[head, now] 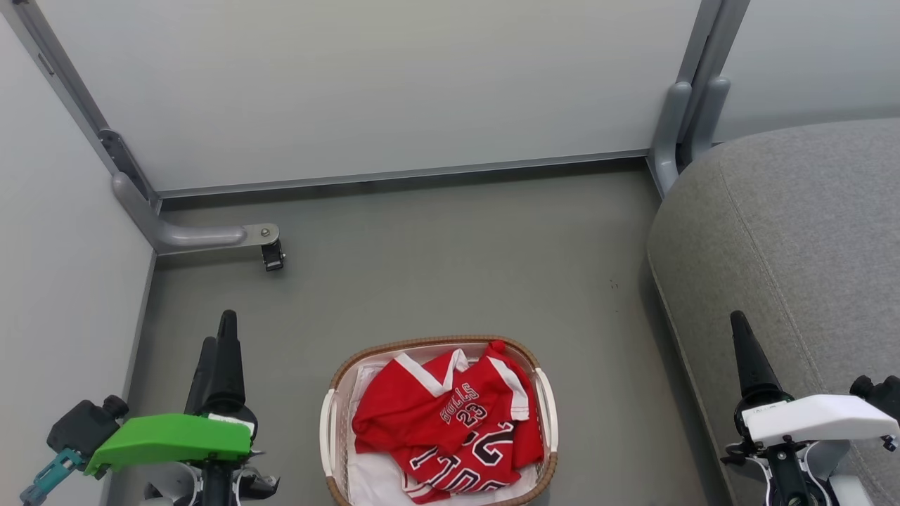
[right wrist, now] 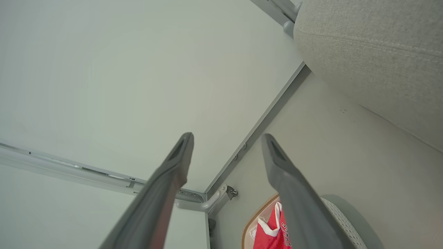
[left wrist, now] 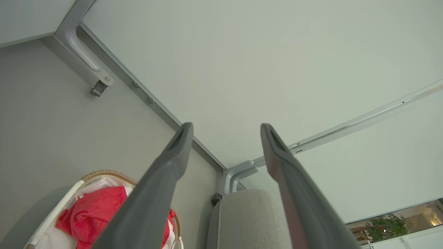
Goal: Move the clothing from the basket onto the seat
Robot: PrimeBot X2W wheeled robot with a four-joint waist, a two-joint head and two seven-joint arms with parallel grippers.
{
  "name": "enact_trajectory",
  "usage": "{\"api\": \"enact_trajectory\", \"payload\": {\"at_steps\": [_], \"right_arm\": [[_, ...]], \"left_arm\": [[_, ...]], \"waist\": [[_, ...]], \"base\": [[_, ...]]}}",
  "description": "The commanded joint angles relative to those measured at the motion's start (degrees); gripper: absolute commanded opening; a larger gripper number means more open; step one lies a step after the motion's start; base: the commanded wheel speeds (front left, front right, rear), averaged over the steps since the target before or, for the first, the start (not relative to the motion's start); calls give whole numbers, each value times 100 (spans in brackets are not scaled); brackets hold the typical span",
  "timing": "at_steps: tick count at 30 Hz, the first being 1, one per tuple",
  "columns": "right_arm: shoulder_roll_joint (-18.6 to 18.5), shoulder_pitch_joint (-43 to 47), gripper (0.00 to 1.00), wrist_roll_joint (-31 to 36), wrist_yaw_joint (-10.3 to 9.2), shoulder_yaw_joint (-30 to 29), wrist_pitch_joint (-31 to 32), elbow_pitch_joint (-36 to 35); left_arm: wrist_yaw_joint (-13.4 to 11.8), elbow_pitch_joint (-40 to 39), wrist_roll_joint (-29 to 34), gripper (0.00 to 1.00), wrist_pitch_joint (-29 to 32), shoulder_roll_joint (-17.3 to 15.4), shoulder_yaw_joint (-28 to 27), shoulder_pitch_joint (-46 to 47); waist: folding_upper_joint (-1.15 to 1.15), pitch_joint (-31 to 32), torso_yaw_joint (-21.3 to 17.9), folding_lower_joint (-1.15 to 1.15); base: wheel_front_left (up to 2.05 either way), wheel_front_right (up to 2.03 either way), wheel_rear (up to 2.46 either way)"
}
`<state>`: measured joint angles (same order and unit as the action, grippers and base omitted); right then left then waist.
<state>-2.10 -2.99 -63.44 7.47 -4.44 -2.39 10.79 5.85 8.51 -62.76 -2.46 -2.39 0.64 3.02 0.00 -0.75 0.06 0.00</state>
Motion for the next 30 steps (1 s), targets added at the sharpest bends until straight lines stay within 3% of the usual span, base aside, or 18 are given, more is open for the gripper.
{"api": "enact_trajectory", "payload": {"at_steps": [1,16,30], "right_arm": [[-41,-26,100,221,1,10,-62,-126],[-54,51,100,1637,2,160,-347,-181],[-63,156,100,2729,2,294,-575,-76]], "left_arm": [[-31,-122,283,100,-58,-30,65,16],[-208,-61,1987,100,-342,-39,374,-132],[-297,179,2764,100,-569,-46,514,-256]], "waist": [[0,-4,0,0],[0,-21,-8,0],[0,-14,-12,0]], "base": [[0,0,0],[0,0,0],[0,0,0]]}}
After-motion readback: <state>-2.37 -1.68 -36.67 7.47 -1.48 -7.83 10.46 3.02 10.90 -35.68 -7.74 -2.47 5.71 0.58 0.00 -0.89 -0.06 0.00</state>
